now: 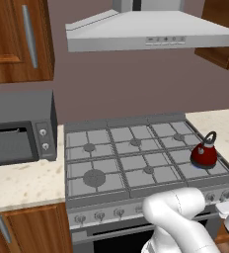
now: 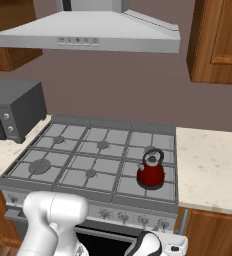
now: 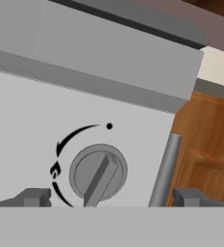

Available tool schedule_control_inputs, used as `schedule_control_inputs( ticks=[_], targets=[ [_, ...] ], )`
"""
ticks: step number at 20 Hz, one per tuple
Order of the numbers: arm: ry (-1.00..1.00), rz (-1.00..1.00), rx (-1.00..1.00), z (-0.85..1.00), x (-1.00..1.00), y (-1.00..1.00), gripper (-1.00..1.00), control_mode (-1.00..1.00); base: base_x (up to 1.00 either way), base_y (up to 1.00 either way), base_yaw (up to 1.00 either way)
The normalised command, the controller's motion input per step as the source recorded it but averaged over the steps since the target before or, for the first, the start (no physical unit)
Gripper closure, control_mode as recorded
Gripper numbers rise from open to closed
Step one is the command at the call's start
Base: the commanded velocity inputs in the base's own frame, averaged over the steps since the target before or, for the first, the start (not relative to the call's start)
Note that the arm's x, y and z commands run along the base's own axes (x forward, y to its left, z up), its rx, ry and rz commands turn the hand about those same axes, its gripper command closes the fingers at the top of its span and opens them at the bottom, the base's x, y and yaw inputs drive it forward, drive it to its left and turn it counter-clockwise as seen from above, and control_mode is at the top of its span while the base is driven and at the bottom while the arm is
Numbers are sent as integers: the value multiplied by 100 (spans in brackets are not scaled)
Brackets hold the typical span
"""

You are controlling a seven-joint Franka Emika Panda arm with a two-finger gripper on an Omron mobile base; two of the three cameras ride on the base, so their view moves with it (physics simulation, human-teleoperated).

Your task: The kettle is done boiling. Turn off the stove, then wait for 300 timesteps before moving the kettle to the dining table.

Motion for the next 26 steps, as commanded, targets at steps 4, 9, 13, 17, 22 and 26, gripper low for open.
schedule_control_inputs(
  ticks=[4, 9, 13, 17, 22, 26],
  targets=[
    [0, 0, 0, 5, -8, 0, -100, -100, 0, 0, 0],
    [0, 0, 0, 1, -2, 1, -100, -100, 0, 0, 0],
    [0, 0, 0, 0, 8, 5, -100, -100, 0, 0, 0],
    [0, 0, 0, 1, 3, 8, -100, -100, 0, 0, 0],
    [0, 0, 0, 0, 1, 4, -100, -100, 0, 0, 0],
    [0, 0, 0, 0, 2, 0, -100, -100, 0, 0, 0]
  ],
)
